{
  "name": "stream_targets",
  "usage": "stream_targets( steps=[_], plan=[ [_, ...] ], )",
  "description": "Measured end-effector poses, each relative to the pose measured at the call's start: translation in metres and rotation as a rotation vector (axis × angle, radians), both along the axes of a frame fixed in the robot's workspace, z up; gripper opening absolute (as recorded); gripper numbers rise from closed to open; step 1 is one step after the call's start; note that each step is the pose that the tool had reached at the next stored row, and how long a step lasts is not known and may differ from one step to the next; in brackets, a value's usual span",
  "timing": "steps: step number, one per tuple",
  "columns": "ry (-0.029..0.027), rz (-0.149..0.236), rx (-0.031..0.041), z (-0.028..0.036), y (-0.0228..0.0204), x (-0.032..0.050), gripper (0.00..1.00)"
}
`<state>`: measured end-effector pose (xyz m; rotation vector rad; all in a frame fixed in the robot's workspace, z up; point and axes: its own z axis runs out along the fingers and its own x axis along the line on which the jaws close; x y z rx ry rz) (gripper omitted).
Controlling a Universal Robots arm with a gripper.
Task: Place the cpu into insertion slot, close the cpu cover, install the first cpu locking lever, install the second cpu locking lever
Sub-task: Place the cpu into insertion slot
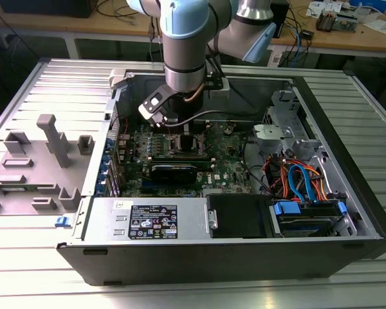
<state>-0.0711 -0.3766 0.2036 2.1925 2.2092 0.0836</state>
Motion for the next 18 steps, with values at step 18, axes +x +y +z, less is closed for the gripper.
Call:
stream_targets(
  steps=[18],
  plan=[
    [0.0001,-0.025,-0.0009,-0.0083,-0.0001,-0.0001,0.54]
  ],
)
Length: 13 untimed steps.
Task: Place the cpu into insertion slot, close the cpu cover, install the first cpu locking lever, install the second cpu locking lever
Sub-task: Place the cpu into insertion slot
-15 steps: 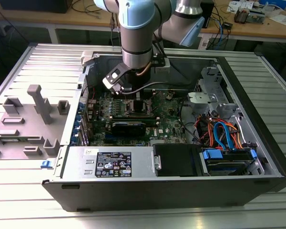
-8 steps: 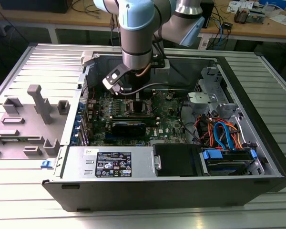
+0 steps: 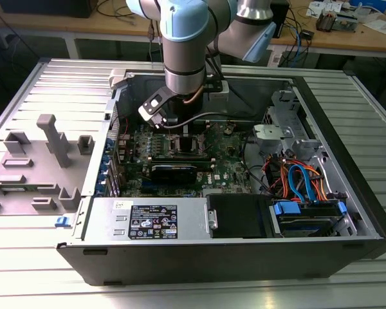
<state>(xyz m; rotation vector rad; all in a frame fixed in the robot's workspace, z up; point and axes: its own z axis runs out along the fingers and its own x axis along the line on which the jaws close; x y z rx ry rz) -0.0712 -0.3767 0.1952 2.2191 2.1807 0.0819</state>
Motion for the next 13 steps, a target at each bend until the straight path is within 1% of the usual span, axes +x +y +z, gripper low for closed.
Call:
stream_targets(
  steps=[13],
  plan=[
    [-0.0001,-0.001,-0.0001,-0.0001,0.0001,0.0,0.54]
  ],
)
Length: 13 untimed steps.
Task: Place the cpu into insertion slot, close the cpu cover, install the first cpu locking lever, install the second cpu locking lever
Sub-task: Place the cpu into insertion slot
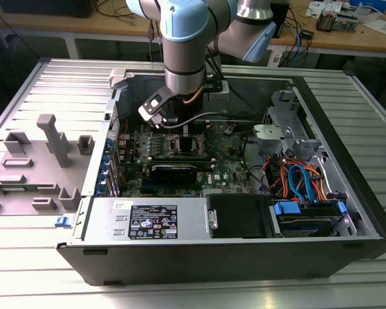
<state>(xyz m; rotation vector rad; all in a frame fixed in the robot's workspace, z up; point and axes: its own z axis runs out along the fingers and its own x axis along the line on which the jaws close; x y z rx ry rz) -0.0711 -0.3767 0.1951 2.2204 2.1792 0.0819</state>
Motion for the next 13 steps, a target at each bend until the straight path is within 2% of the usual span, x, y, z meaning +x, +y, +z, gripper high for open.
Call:
stream_targets(
  steps=[5,7,8,13],
  plan=[
    [0.0,0.0,0.0,0.0,0.0,0.0,0.54],
    [-0.0005,-0.001,0.0009,-0.0004,0.0002,0.0001,0.55],
    [-0.0004,-0.001,0.0005,-0.0003,0.0001,0.0001,0.61],
    [0.0,-0.001,0.0,-0.0001,0.0,0.0,0.61]
  ],
)
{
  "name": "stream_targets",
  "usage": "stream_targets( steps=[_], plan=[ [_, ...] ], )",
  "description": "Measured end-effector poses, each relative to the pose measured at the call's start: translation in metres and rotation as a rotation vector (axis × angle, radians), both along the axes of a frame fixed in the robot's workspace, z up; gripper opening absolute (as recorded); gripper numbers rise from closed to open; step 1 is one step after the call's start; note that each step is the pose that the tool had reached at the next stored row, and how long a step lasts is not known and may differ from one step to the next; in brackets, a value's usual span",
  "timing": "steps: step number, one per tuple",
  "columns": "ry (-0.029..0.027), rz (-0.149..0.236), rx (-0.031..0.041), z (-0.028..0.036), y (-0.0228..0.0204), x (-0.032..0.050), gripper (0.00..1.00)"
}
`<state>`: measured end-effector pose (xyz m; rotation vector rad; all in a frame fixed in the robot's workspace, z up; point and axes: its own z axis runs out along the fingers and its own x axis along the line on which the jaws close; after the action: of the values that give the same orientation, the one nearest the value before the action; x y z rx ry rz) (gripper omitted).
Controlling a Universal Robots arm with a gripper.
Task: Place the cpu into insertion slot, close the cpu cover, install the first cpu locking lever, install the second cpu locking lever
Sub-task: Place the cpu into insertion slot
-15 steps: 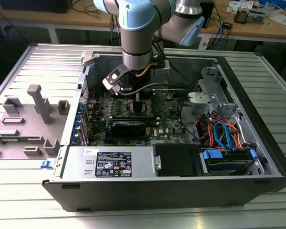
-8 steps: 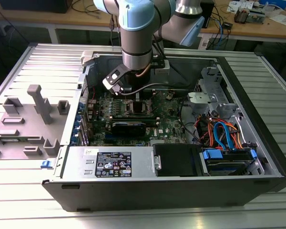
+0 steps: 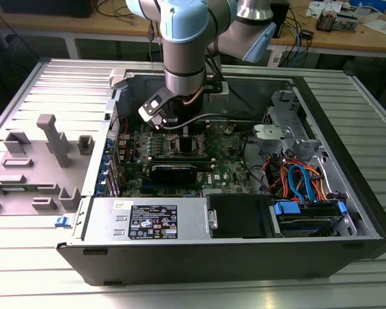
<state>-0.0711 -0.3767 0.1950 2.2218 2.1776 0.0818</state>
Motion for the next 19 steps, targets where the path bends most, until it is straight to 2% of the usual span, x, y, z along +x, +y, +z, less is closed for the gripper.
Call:
stream_targets(
  steps=[11,12,13,14,15,19],
  plan=[
    [-0.0001,0.0,0.0006,-0.0001,0.0001,0.0,0.61],
    [-0.0005,-0.001,0.001,-0.0003,0.0002,0.0001,0.62],
    [-0.0004,-0.001,0.0006,-0.0003,0.0001,0.0001,0.68],
    [-0.0005,0.0,0.0009,-0.0004,0.0002,0.0001,0.68],
    [-0.0002,0.0,0.0003,-0.0002,0.0001,0.0,0.74],
    [0.0,0.0,0.0,0.0,0.0,0.0,0.74]
  ],
)
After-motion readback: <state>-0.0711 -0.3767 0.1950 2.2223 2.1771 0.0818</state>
